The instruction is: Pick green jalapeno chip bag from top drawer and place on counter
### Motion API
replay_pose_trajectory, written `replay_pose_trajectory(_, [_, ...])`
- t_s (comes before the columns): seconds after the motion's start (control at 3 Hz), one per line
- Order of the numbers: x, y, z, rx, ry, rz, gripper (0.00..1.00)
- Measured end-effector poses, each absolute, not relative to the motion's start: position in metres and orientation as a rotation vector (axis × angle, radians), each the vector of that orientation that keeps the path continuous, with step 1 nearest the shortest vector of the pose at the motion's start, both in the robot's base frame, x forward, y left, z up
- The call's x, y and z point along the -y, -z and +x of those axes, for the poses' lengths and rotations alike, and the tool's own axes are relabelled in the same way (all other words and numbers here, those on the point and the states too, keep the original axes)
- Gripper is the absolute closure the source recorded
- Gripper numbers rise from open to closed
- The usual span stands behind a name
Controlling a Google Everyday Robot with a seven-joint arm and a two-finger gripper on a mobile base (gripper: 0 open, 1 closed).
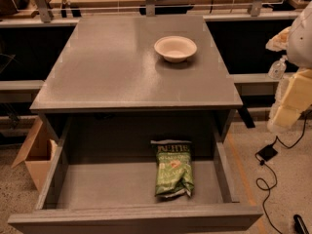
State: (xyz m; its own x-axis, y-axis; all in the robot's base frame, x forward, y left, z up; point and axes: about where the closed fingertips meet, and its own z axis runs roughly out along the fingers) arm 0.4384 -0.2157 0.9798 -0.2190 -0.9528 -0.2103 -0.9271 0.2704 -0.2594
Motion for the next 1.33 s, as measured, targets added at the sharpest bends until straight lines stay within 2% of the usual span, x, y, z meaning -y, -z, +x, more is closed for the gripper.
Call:
replay_pose_trajectory(0.67, [0.202, -0.968, 0.435, -2.253, 0.069, -1.681, 0.00])
replay_pose_trajectory(1.33, [0.158, -0.904, 0.424, -2.297, -0.145, -1.522, 0.00])
